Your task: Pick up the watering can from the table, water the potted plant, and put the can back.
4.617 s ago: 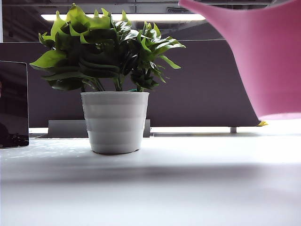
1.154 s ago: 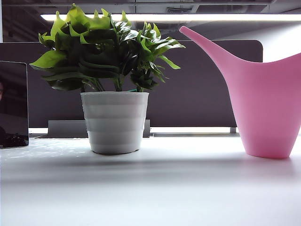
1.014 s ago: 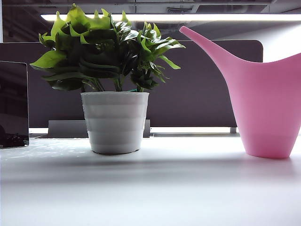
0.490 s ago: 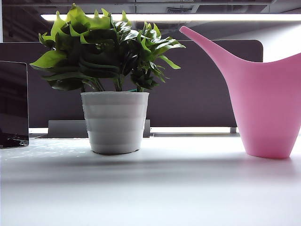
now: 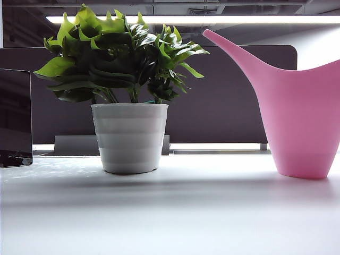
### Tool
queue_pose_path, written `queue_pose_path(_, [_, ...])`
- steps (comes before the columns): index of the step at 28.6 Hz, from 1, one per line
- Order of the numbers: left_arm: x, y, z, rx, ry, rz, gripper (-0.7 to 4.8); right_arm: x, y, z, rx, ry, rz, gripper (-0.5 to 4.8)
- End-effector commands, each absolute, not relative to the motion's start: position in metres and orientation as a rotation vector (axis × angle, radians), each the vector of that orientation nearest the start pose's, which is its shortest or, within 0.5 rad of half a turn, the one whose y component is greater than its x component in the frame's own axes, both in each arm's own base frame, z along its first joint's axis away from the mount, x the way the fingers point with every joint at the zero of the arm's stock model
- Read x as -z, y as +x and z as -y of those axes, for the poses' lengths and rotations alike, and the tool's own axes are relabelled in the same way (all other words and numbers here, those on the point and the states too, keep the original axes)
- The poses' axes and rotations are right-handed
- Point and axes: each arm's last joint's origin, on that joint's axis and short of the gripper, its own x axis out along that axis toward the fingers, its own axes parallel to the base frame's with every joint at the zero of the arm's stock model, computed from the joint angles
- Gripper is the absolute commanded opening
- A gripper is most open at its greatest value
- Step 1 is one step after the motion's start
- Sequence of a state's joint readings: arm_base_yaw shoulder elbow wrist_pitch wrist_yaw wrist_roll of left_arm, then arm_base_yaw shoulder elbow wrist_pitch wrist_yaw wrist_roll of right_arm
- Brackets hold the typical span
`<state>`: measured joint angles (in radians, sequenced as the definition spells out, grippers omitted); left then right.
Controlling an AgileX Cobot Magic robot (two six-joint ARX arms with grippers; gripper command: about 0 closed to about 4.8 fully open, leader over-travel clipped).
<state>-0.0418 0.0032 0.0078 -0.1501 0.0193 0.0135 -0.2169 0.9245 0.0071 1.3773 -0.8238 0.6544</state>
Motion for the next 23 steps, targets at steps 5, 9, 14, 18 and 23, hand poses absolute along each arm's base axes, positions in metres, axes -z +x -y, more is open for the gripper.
queue_pose_path(5, [-0.152,0.096,0.005,0.065,0.02,-0.137,-0.05,-0.194,0.136,0.008,-0.702,0.389,0.197,-0.02])
queue_pose_path(9, [-0.152,0.096,0.005,0.065,0.02,-0.137,-0.05,-0.194,0.136,0.008,-0.703,0.389,0.197,-0.02])
queue_pose_path(14, [-0.152,0.096,0.005,0.065,0.02,-0.137,-0.05,-0.194,0.136,0.008,-0.704,0.382,0.198,-0.02])
queue_pose_path(18, [-0.152,0.096,0.005,0.065,0.02,-0.137,-0.05,-0.194,0.136,0.008,-0.705,0.381,0.196,-0.02])
queue_pose_path(23, [-0.152,0.096,0.005,0.066,0.02,-0.137,-0.05,-0.203,0.124,0.005,-0.699,0.259,0.266,-0.02])
